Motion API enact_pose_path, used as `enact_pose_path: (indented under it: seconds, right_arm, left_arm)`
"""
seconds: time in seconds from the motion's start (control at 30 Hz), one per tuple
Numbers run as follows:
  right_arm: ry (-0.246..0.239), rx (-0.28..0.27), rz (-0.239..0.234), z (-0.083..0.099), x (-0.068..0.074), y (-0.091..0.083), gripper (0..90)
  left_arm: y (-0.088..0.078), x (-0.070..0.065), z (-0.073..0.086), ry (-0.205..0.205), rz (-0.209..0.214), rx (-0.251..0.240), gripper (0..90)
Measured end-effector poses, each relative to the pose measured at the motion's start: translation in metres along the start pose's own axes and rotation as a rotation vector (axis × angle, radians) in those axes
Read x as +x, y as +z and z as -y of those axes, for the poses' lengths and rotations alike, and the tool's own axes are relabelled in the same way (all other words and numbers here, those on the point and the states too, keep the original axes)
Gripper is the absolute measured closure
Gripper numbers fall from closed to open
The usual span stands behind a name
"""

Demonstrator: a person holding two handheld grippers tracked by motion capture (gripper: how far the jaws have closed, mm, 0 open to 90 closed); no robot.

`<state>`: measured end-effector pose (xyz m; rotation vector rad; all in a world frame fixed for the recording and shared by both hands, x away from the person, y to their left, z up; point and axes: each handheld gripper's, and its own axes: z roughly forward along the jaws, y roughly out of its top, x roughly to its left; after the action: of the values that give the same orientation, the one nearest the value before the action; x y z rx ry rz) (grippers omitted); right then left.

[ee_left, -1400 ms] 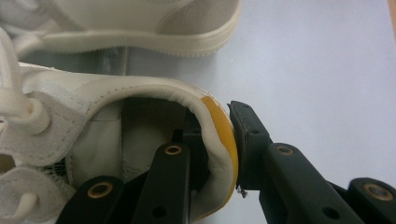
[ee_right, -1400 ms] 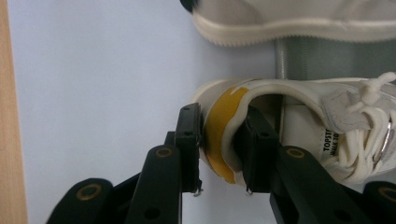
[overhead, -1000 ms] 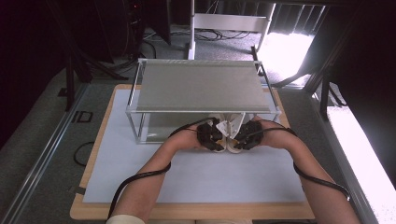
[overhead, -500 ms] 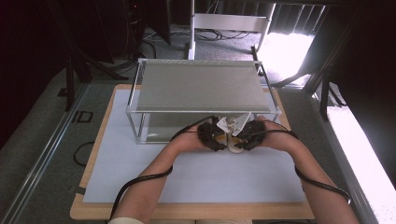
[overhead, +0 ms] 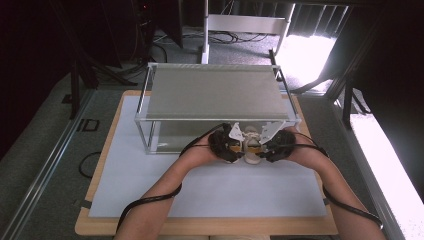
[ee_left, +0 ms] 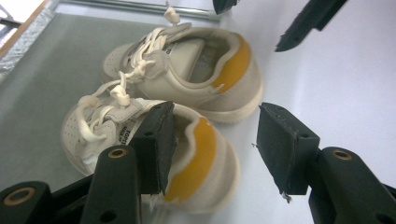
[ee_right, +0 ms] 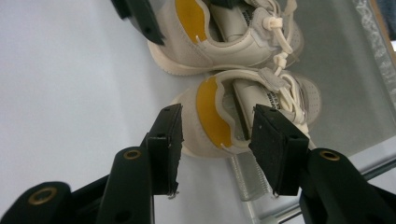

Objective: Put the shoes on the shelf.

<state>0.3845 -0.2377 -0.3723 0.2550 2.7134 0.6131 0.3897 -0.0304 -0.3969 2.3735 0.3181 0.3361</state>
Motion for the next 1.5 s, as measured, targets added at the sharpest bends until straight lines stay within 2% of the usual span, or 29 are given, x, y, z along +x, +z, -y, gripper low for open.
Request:
enact_pose_path:
  seconds: [0.1, 0.27, 0.37, 0.47, 0.57, 0.67, 0.7, 0.87, 1.0, 1.07, 1.1, 1.13, 1.3, 1.5]
  right_arm:
    - [0.024, -0.016, 0.024, 0.003, 0.005, -0.002, 53.6]
    - [0.071, -0.063, 0.04, 0.009, 0.01, -0.005, 55.6]
    - [0.139, -0.109, 0.053, 0.016, 0.016, -0.006, 57.2]
    - [0.168, -0.132, 0.071, 0.021, 0.022, -0.006, 57.5]
    - [0.221, -0.169, 0.087, 0.027, 0.028, -0.004, 57.5]
    - [0.285, -0.172, 0.156, 0.034, 0.037, -0.001, 59.2]
    - [0.304, -0.175, 0.162, 0.037, 0.038, 0.001, 60.7]
    - [0.425, -0.189, 0.166, 0.054, 0.039, 0.014, 60.9]
    - [0.473, -0.188, 0.171, 0.058, 0.036, 0.021, 59.3]
    - [0.482, -0.189, 0.173, 0.058, 0.035, 0.022, 58.3]
    - [0.49, -0.19, 0.167, 0.057, 0.034, 0.023, 55.9]
    - [0.526, -0.208, 0.134, 0.055, 0.031, 0.026, 54.8]
    - [0.518, -0.205, 0.154, 0.049, 0.033, 0.033, 54.7]
    - [0.515, -0.202, 0.18, 0.041, 0.033, 0.038, 55.1]
  left_arm:
    - [-0.008, -0.006, 0.002, 0.004, -0.017, 0.004, 46.3]
    - [-0.017, -0.014, 0.006, -0.024, 0.001, 0.006, 46.5]
    - [-0.024, -0.023, 0.012, -0.057, -0.008, 0.003, 47.7]
    - [-0.026, -0.028, 0.018, -0.069, -0.013, -0.004, 50.4]
    - [-0.024, -0.032, 0.024, -0.082, -0.027, 0.002, 50.4]
    - [-0.02, -0.034, 0.032, -0.112, -0.039, 0.007, 50.4]
    - [-0.019, -0.034, 0.035, -0.118, -0.041, 0.017, 50.5]
    - [-0.009, -0.033, 0.043, -0.147, -0.05, 0.028, 50.5]
    - [-0.002, -0.03, 0.043, -0.16, -0.055, 0.027, 50.5]
    - [0.0, -0.03, 0.042, -0.159, -0.065, 0.027, 52.3]
    - [0.004, -0.028, 0.042, -0.168, -0.071, 0.019, 52.3]
    - [0.004, -0.028, 0.041, -0.17, -0.074, 0.013, 53.1]
    - [0.007, -0.028, 0.04, -0.135, -0.079, 0.016, 55.2]
    - [0.01, -0.024, 0.038, -0.132, -0.072, 0.012, 56.7]
